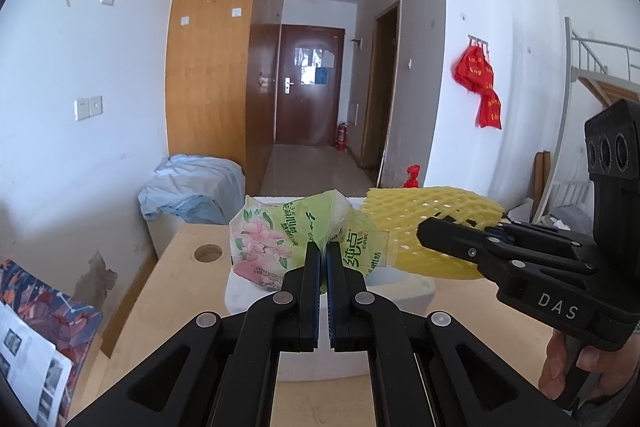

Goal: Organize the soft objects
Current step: 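Carry the packet and yellow net up over the white foam box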

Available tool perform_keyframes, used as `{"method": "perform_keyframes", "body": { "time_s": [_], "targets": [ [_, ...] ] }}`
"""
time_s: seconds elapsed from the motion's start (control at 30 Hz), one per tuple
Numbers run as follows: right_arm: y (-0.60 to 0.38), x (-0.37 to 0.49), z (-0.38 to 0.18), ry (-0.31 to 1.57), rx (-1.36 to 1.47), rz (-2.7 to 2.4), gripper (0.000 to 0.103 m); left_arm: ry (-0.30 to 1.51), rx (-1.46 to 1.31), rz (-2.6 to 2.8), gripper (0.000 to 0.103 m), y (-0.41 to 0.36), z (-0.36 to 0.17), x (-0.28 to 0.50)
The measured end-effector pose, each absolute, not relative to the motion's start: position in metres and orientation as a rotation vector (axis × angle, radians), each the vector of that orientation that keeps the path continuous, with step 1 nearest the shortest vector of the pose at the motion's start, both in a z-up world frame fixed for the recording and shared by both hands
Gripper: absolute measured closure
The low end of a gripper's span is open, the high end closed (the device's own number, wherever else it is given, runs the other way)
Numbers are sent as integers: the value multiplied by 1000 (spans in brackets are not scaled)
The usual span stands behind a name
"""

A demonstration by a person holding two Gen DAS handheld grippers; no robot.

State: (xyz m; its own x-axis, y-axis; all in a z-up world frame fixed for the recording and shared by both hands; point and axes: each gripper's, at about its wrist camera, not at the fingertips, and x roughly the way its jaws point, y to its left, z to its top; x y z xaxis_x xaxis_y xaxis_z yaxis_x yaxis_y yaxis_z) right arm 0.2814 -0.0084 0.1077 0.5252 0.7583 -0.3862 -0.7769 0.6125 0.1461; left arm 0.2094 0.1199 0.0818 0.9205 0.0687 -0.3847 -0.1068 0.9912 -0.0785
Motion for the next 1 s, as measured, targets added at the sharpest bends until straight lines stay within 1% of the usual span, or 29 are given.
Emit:
{"method": "perform_keyframes", "body": {
  "time_s": [0.63, 1.0],
  "targets": [
    [12, 316, 99, 477, -64, 881, 89, 439, -99, 53, 100, 137, 70, 275],
    [14, 319, 100, 482, -60, 862, 89, 451, -88, 55, 99, 136, 63, 285]
  ]
}}
